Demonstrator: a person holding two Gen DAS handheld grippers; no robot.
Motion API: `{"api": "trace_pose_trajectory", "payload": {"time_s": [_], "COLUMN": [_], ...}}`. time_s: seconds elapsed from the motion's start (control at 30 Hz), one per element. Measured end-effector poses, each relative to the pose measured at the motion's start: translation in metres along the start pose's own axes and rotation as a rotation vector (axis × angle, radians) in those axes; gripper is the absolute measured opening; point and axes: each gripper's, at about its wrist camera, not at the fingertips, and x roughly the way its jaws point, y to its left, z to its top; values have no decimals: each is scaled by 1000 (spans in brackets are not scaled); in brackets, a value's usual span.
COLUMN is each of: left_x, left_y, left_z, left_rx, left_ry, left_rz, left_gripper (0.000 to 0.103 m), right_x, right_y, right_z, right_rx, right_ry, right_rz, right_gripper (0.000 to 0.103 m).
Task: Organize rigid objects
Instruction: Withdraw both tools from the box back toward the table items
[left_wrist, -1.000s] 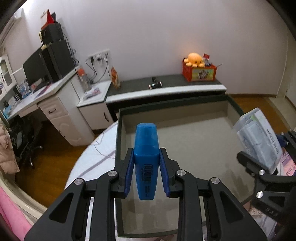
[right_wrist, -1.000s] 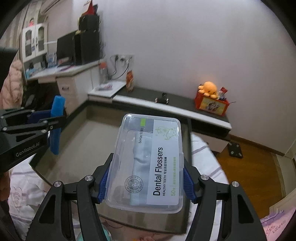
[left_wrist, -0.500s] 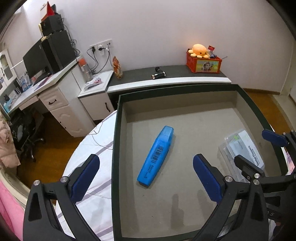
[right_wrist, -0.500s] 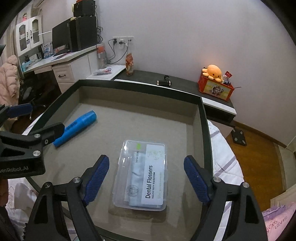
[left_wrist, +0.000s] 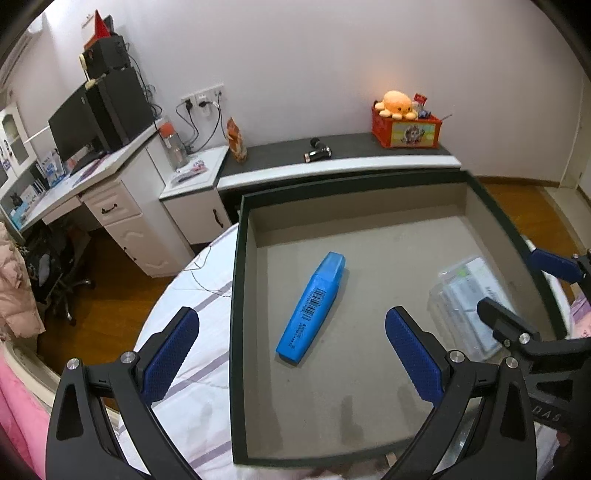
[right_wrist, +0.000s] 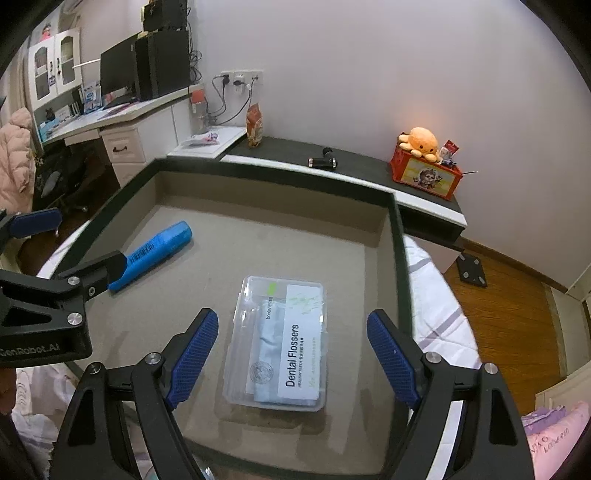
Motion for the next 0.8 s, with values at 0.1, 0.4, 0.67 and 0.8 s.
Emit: {"api": "trace_pose_trajectory", "payload": {"time_s": [0.1, 0.4, 0.67, 0.8], "left_x": [-24, -127, -196, -222], "left_y": [1, 3, -2, 0], "left_z": [-5, -33, -72, -96], "left_rx": [-12, -27, -42, -67], "left_ry": [-32, -198, -299, -330], "left_rz": [-6, 20, 18, 23], "left_gripper": [102, 102, 103, 103], "right_x": [-24, -127, -203, -230], "right_y": [0, 10, 22, 25], "right_z": [-1, -25, -61, -80], "right_rx": [4, -7, 0, 4], "right_ry": [-37, -186, -295, -333], "right_rz": [-18, -75, -109, -116], "right_gripper": [84, 84, 84, 85]}}
